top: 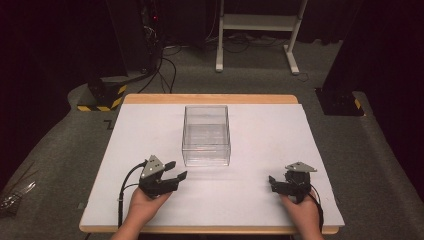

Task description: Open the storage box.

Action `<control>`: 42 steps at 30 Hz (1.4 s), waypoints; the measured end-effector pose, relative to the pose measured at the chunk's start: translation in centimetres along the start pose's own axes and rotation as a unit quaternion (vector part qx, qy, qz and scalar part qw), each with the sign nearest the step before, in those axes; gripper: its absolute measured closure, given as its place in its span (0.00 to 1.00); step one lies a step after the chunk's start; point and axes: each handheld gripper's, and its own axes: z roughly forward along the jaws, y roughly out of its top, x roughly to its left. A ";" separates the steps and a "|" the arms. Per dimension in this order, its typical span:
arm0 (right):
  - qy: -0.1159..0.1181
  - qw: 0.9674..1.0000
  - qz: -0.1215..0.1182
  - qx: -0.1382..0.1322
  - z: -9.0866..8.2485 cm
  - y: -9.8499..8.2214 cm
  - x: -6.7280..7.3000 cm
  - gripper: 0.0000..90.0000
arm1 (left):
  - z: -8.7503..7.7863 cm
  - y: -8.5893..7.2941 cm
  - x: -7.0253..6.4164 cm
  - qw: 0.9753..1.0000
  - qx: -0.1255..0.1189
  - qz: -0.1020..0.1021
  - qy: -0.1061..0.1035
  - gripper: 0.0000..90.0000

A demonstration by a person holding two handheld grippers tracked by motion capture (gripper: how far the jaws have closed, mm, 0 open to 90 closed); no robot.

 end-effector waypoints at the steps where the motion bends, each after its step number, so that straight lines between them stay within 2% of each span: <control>1: 0.000 1.000 0.000 0.000 0.0 0.0 0.0 0.14 | 0.3 0.2 -0.2 1.000 -0.001 0.001 0.000 0.45; 7: 0.000 1.000 -0.001 0.000 0.0 0.0 0.0 0.14 | 1.1 0.5 -0.2 1.000 0.004 0.001 -0.003 0.45; 10: 0.000 1.000 -0.001 0.000 0.0 0.0 0.0 0.14 | 1.7 0.7 -0.1 1.000 0.006 -0.006 -0.008 0.43; 12: 0.000 1.000 -0.001 0.000 0.0 0.0 0.0 0.14 | 2.4 0.7 -0.1 1.000 0.002 -0.009 -0.022 0.42; 19: 0.000 1.000 -0.002 -0.002 0.0 0.0 0.0 0.15 | 3.5 1.2 -0.5 1.000 -0.004 -0.011 -0.025 0.49; 24: 0.000 1.000 -0.002 -0.002 0.0 0.0 0.0 0.15 | 4.4 1.8 -1.0 1.000 0.002 -0.001 -0.018 0.53; 30: 0.000 1.000 -0.003 -0.003 0.0 0.0 0.0 0.15 | 5.1 2.3 -1.0 1.000 0.000 -0.011 -0.005 0.60; 34: 0.001 1.000 -0.003 -0.003 0.0 0.0 0.0 0.15 | 5.5 2.4 -0.9 1.000 0.001 -0.008 0.006 0.63; 37: 0.000 1.000 -0.003 -0.003 0.0 0.0 0.0 0.15 | 5.7 2.4 -0.8 1.000 -0.001 -0.007 0.008 0.63; 42: 0.000 1.000 -0.003 -0.003 0.0 0.0 0.1 0.15 | 6.1 2.5 -0.5 1.000 -0.008 -0.008 -0.001 0.63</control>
